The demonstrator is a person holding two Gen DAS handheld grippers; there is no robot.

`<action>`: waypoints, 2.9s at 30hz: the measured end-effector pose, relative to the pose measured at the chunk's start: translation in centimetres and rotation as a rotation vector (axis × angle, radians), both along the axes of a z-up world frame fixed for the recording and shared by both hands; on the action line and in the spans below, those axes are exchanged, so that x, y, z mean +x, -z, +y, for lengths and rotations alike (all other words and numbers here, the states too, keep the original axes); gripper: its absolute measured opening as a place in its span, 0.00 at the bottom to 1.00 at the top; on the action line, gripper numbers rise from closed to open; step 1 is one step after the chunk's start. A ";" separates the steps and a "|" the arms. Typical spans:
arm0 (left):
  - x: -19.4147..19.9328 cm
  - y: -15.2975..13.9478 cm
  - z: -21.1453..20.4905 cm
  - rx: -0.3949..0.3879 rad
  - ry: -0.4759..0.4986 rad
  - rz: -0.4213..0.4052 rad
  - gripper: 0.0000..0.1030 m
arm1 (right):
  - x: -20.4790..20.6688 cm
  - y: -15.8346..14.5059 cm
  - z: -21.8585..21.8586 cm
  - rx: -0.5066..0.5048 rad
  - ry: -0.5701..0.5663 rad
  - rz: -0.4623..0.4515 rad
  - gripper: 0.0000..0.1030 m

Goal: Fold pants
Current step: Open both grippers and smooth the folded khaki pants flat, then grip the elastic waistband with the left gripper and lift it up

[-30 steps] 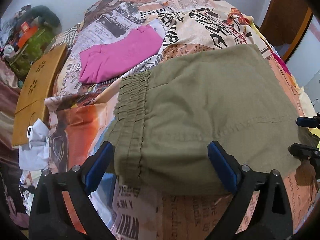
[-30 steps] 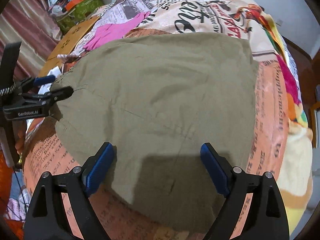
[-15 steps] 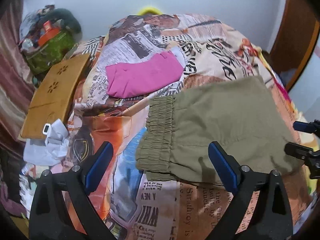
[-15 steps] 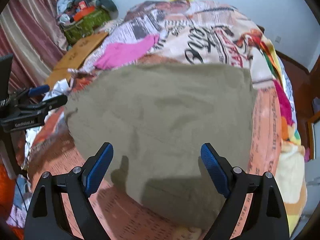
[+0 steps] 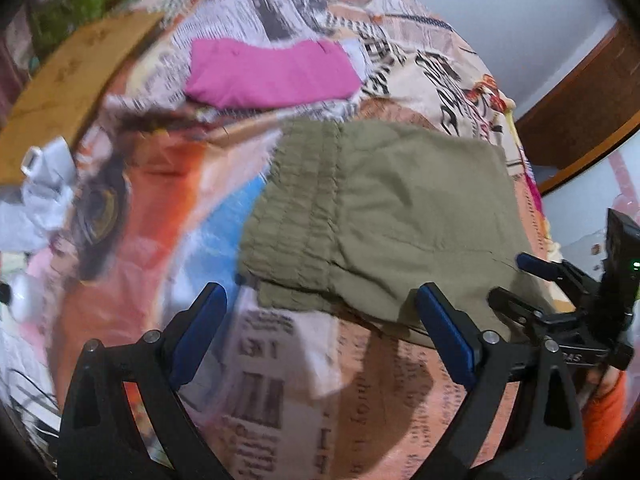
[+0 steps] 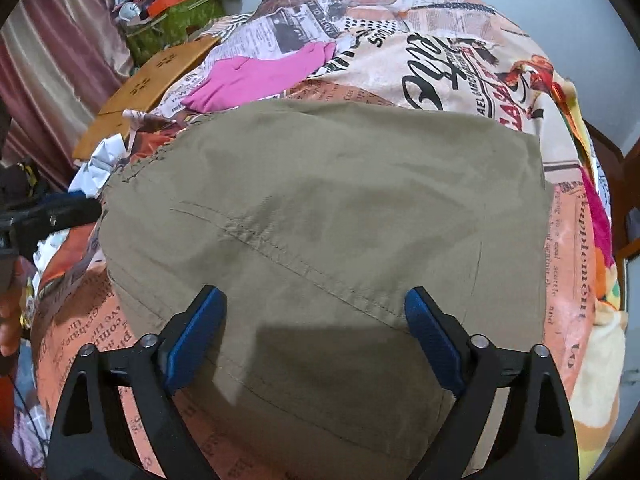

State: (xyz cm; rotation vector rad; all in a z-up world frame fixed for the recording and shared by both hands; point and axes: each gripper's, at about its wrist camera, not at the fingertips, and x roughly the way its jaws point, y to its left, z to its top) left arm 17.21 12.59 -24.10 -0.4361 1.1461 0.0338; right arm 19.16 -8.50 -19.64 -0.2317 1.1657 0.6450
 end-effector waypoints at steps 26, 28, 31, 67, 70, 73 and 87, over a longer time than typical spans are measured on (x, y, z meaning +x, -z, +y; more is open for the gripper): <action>5.7 1.7 -1.2 -0.072 -0.047 0.011 0.48 | -0.2 0.4 -0.2 0.035 -0.001 0.016 0.92; 5.5 0.7 -1.9 0.025 -0.032 -0.033 0.38 | -0.2 0.3 -0.2 0.035 -0.001 0.016 0.92; 4.7 -0.3 -2.3 0.089 -0.021 -0.084 0.34 | -0.3 0.3 -0.3 0.038 -0.002 0.014 0.92; 1.8 -12.1 -18.1 0.632 0.290 -0.495 0.25 | -3.4 0.0 -10.8 0.155 0.235 0.028 0.91; 2.2 -11.6 -19.7 0.581 0.350 -0.477 0.25 | -3.6 0.1 -11.0 0.164 0.232 0.028 0.91; 2.9 -10.9 -20.8 0.518 0.402 -0.435 0.25 | -3.5 0.1 -11.1 0.171 0.230 0.030 0.91; 4.5 -8.6 -20.6 0.250 0.482 -0.252 0.54 | -3.4 0.2 -11.2 0.174 0.230 0.029 0.91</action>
